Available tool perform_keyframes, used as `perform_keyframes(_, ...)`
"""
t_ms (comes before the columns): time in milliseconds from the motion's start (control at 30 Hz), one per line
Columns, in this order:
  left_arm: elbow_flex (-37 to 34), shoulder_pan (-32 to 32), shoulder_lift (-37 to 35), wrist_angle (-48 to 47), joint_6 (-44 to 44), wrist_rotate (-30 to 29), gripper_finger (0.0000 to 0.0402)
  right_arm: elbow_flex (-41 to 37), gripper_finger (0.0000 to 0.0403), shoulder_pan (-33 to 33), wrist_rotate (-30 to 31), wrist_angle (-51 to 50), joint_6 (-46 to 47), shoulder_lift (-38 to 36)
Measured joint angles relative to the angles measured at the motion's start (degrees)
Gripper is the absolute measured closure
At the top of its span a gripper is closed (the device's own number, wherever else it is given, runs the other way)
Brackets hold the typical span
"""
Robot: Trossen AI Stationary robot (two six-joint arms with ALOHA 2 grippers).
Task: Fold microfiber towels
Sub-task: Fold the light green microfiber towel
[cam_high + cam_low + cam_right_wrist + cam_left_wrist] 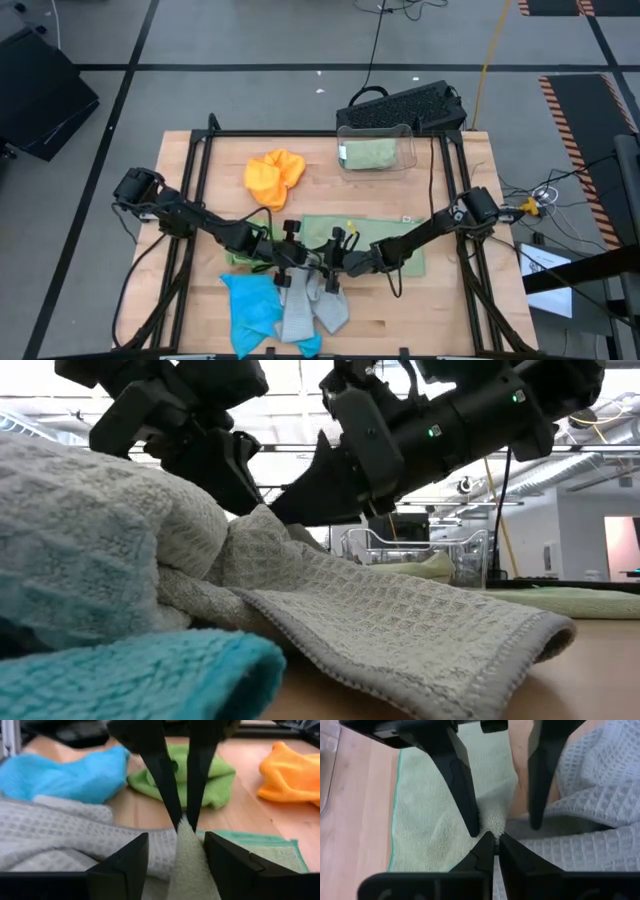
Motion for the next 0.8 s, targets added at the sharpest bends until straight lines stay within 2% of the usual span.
perform_keyframes(200,0.0,0.0,0.0,3.7,0.2,0.4,0.0395,0.0,0.0292,-0.4,1.0,-1.5,0.7,0.0)
perform_keyframes(367,0.0,0.0,0.0,5.9,-0.1,-0.3,0.0368,0.0,0.0379,-0.5,1.5,-2.7,1.0,0.0)
perform_keyframes(433,0.0,0.0,0.0,6.4,-2.4,-1.1,0.0352,0.0,0.0395,-0.4,1.4,-3.7,0.6,0.0)
perform_keyframes(533,0.0,0.0,0.0,5.1,-5.1,-2.3,0.0313,0.0,0.0389,0.5,1.4,-5.8,0.6,-0.2)
perform_keyframes(633,0.0,-0.6,0.0,1.8,-5.6,-4.1,0.0257,0.0,0.0394,1.4,1.4,-7.7,0.6,-0.2)
perform_keyframes(800,-2.4,-2.0,0.0,-2.7,1.6,-9.3,0.0165,0.0,0.0396,2.6,1.4,-8.6,0.3,-0.3)
